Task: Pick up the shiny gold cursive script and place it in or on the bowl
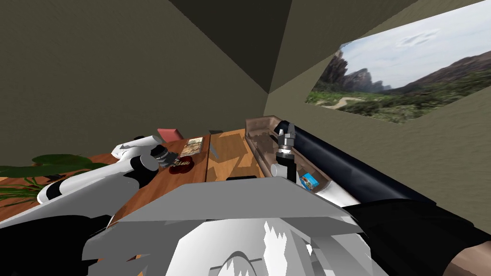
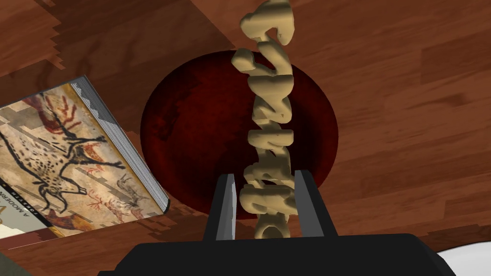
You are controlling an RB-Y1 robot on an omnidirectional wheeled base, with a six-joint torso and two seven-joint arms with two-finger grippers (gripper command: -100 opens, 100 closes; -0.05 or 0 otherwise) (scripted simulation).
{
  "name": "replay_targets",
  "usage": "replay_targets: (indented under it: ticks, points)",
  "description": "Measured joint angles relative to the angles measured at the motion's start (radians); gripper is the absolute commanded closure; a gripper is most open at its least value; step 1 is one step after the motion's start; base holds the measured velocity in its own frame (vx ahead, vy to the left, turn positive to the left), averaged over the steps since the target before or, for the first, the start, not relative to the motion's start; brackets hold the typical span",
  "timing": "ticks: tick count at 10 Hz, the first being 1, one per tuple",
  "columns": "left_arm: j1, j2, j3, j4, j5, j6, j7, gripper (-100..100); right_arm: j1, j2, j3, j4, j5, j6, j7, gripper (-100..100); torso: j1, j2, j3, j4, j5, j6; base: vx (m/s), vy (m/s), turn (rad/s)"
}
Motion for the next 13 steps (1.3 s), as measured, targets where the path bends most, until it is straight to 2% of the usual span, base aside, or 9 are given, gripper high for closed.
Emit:
replay_targets:
  ticks: [1,2,6,7,8,9,10,11,13]
  points:
    - [0.013,-0.001,0.01,-0.029,0.007,0.018,-0.01,100,0.0,0.0,0.0,0.0,0.0,0.0,0.0,0,0.0,0.001,0.0,0.0,0.0,0.0,0.018,0.025,-0.007]
    - [0.014,-0.001,0.01,-0.034,0.008,0.023,-0.012,-100,0.0,0.0,0.0,0.0,0.0,0.0,0.0,0,-0.002,0.003,0.001,0.0,0.0,-0.001,0.005,0.005,-0.001]
    - [0.014,-0.001,0.01,-0.033,0.008,0.022,-0.012,-100,0.0,0.0,0.0,0.0,0.0,0.0,0.0,0,-0.004,0.005,0.003,0.001,0.0,-0.001,0.0,0.0,0.0]
    - [0.014,-0.001,0.01,-0.033,0.008,0.022,-0.012,0,0.0,0.0,0.0,0.0,0.0,0.0,0.0,0,-0.004,0.005,0.003,0.001,0.0,-0.001,0.0,0.0,0.0]
    - [0.014,-0.001,0.01,-0.033,0.008,0.022,-0.012,-100,0.0,0.0,0.0,0.0,0.0,0.0,0.0,0,-0.004,0.005,0.003,0.001,0.0,-0.001,0.157,0.011,0.394]
    - [0.009,-0.015,0.01,-0.036,-0.001,0.035,-0.037,-100,0.001,0.0,0.0,0.0,0.0,0.0,0.0,0,-0.003,-0.003,-0.001,-0.001,0.0,-0.002,0.218,-0.003,0.434]
    - [0.021,-0.031,0.013,-0.071,-0.005,0.06,-0.066,-100,0.0,0.0,0.0,0.0,0.0,0.0,0.0,0,-0.003,-0.007,-0.004,-0.002,0.0,-0.002,0.12,-0.015,0.118]
    - [0.028,-0.039,0.015,-0.106,-0.006,0.074,-0.079,-100,0.0,0.0,0.0,0.0,0.0,0.0,0.0,0,-0.004,-0.004,-0.003,-0.002,0.0,0.0,0.203,-0.011,0.406]
    - [0.043,-0.081,0.018,-0.193,-0.018,0.124,-0.13,-100,0.0,0.0,0.0,0.0,0.0,0.0,0.0,0,-0.004,-0.008,-0.005,-0.002,0.0,-0.001,0.222,-0.02,0.428]
